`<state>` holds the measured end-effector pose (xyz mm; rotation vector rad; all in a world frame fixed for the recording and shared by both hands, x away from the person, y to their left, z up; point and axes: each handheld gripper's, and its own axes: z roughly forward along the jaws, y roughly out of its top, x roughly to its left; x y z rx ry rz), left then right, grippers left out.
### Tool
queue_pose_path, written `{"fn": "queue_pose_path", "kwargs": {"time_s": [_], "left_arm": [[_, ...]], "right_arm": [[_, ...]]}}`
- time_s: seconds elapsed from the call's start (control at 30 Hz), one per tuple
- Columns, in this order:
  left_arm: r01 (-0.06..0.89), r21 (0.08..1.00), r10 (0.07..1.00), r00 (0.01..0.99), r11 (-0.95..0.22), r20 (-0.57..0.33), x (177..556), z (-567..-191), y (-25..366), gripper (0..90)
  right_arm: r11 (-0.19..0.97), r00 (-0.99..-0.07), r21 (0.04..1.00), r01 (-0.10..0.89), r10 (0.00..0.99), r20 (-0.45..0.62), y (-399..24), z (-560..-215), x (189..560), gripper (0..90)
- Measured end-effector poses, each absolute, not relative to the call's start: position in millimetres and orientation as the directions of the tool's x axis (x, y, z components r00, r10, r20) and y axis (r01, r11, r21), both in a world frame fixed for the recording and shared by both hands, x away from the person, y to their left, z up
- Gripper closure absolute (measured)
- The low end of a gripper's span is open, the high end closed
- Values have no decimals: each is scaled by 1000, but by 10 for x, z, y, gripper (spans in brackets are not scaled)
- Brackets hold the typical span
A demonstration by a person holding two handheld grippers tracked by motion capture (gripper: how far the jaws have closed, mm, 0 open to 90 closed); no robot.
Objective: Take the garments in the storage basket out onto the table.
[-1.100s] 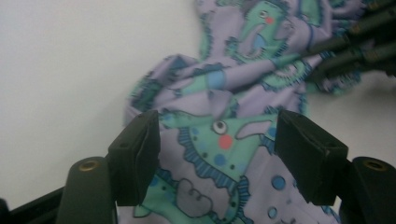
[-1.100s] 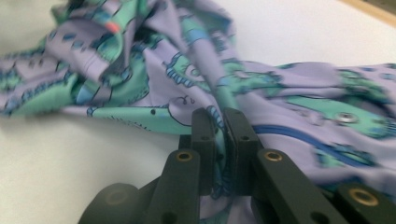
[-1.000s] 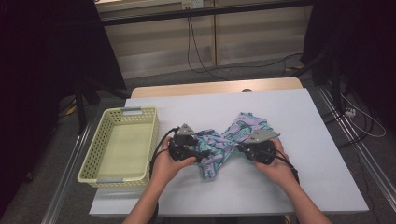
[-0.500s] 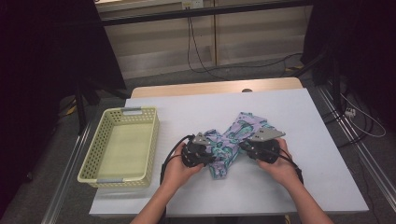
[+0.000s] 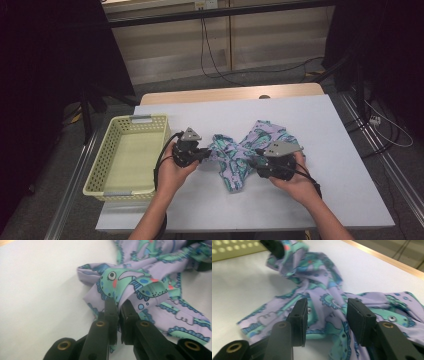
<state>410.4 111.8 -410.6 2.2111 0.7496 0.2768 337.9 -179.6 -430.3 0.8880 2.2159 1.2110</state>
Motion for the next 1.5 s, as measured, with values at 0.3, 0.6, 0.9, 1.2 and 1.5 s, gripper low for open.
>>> {"fn": "queue_pose_path", "kwargs": {"time_s": [0.3,0.6,0.9,1.2,1.5], "left_arm": [[446,708,602,798,-548,-38,4134,-4268,1097,845],[457,754,633,771,-472,-71,4116,-4142,1124,414],[397,793,572,817,-463,-75,3990,-4002,931,269],[378,725,470,879,-576,-85,3850,-4374,506,361],[357,668,434,899,-653,-58,3801,-4523,394,699]], "right_arm": [[410,-684,848,335,725,-80,-1796,-4354,3356,451],[373,-662,860,347,747,-57,-1822,-4348,3355,279],[376,-657,858,350,751,-61,-1862,-4336,3354,229],[357,-630,860,364,775,-55,-1968,-4335,3364,230],[361,-625,854,375,779,-54,-1981,-4361,3369,237]]}}
